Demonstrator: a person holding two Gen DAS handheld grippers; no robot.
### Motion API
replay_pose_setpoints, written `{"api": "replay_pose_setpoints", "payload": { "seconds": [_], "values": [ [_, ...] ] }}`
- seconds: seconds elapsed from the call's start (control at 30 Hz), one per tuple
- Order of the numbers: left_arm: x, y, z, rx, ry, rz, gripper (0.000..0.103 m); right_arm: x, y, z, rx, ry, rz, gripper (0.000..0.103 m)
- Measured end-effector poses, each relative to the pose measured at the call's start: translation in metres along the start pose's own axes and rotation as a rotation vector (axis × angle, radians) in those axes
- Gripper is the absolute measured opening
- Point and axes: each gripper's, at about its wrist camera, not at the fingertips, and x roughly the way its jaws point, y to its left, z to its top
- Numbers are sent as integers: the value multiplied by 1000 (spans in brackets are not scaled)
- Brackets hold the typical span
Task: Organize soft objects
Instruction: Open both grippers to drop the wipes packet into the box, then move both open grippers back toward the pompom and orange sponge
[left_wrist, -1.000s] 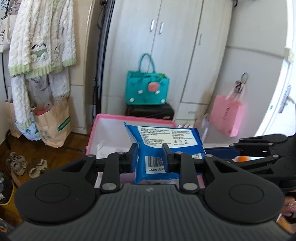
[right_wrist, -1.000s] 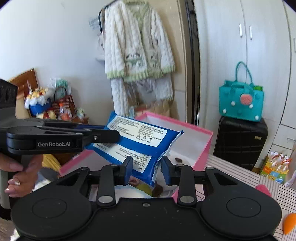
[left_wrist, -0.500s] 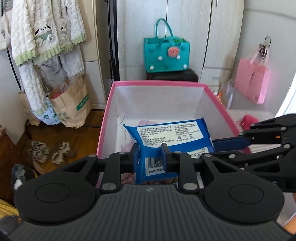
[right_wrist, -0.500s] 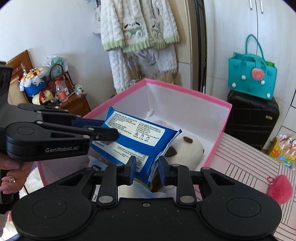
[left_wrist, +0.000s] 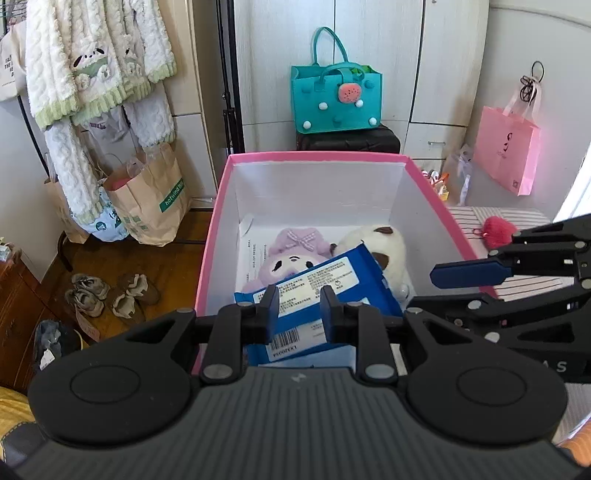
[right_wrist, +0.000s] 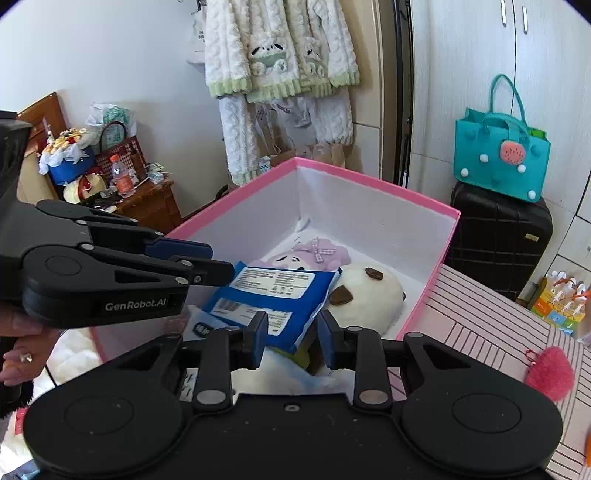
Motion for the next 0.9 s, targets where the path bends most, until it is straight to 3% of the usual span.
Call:
{"api": "replay_pose_setpoints", "payload": {
  "seconds": [0.2,0.33,0.43,0.67,0.9],
  "values": [
    [-21,-8,0,35,17,48,31,-23,9,2,-23,19,1,34],
    [-43,-11,-2,46,-2,27,33,-42,13,1,-31,-9,4,38],
    [-58,-16,-4,64,-25,-2,40,-54,15,-4,-27,-18,16,38],
    [-81,-28,-11,105,-62,-39,43,-94,21,-26,-47,-64,14,39],
    [-108,-48,-32,230,-111,-61,44,-125,34,-42,-118,-92,20,40]
  ]
}}
